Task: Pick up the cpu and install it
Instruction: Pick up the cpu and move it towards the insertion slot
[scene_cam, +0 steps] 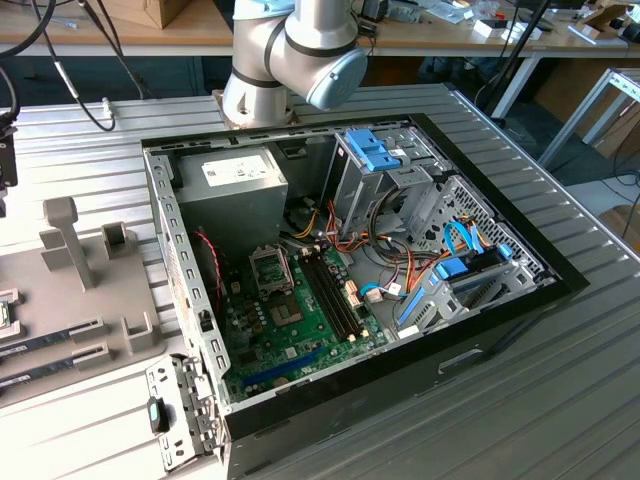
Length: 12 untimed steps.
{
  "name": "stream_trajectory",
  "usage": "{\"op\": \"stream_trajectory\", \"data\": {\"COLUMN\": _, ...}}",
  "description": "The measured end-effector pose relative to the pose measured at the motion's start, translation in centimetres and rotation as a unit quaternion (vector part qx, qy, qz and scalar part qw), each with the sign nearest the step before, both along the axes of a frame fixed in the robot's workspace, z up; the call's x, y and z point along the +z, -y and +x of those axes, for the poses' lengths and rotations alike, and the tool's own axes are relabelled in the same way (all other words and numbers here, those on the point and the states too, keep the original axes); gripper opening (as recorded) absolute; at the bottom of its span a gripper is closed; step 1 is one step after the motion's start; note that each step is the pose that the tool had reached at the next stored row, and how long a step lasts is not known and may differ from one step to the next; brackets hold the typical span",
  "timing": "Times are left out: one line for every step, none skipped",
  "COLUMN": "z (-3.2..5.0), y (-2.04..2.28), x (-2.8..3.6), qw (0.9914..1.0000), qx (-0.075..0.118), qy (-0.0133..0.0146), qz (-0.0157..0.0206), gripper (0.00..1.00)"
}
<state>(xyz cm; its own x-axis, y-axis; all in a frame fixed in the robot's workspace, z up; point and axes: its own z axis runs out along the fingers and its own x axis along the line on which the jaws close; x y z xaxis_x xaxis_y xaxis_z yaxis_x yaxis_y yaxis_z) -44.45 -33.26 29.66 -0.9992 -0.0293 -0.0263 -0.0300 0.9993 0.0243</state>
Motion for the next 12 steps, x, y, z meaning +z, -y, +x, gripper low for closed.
{"op": "stream_trajectory", "data": {"z": 0.0, "y": -0.04, "x": -0.01, "qw": 1.0, "qx": 0.0, "qy": 0.0, "qz": 0.0, "gripper": 0.6}}
{"op": "stream_trajectory", "data": {"z": 0.0, "y": -0.08, "x": -0.01, "qw": 1.0, "qx": 0.0, "qy": 0.0, "qz": 0.0, "gripper": 0.6}}
{"op": "stream_trajectory", "data": {"z": 0.0, "y": -0.11, "x": -0.02, "qw": 1.0, "qx": 0.0, "qy": 0.0, "qz": 0.0, "gripper": 0.6}}
{"op": "stream_trajectory", "data": {"z": 0.0, "y": -0.15, "x": -0.03, "qw": 1.0, "qx": 0.0, "qy": -0.0001, "qz": 0.0, "gripper": 0.6}}
{"op": "stream_trajectory", "data": {"z": 0.0, "y": -0.2, "x": -0.04, "qw": 1.0, "qx": 0.0, "qy": 0.0, "qz": 0.0, "gripper": 0.6}}
{"op": "stream_trajectory", "data": {"z": 0.0, "y": -0.24, "x": -0.04, "qw": 1.0, "qx": 0.0, "qy": 0.0, "qz": 0.0, "gripper": 0.6}}
{"op": "stream_trajectory", "data": {"z": 0.0, "y": -0.28, "x": -0.05, "qw": 1.0, "qx": 0.0, "qy": 0.0, "qz": 0.0, "gripper": 0.6}}
{"op": "stream_trajectory", "data": {"z": 0.0, "y": -0.32, "x": -0.06, "qw": 1.0, "qx": 0.0, "qy": 0.0, "qz": 0.0, "gripper": 0.6}}
{"op": "stream_trajectory", "data": {"z": 0.0, "y": -0.35, "x": -0.07, "qw": 1.0, "qx": 0.0, "qy": 0.0, "qz": 0.0, "gripper": 0.6}}
{"op": "stream_trajectory", "data": {"z": 0.0, "y": -0.38, "x": -0.07, "qw": 1.0, "qx": 0.0, "qy": 0.0, "qz": 0.0, "gripper": 0.6}}
{"op": "stream_trajectory", "data": {"z": 0.0, "y": -0.42, "x": -0.08, "qw": 1.0, "qx": 0.0, "qy": 0.0, "qz": 0.0, "gripper": 0.6}}
{"op": "stream_trajectory", "data": {"z": 0.0, "y": -0.46, "x": -0.08, "qw": 1.0, "qx": 0.0, "qy": -0.0001, "qz": 0.0, "gripper": 0.6}}
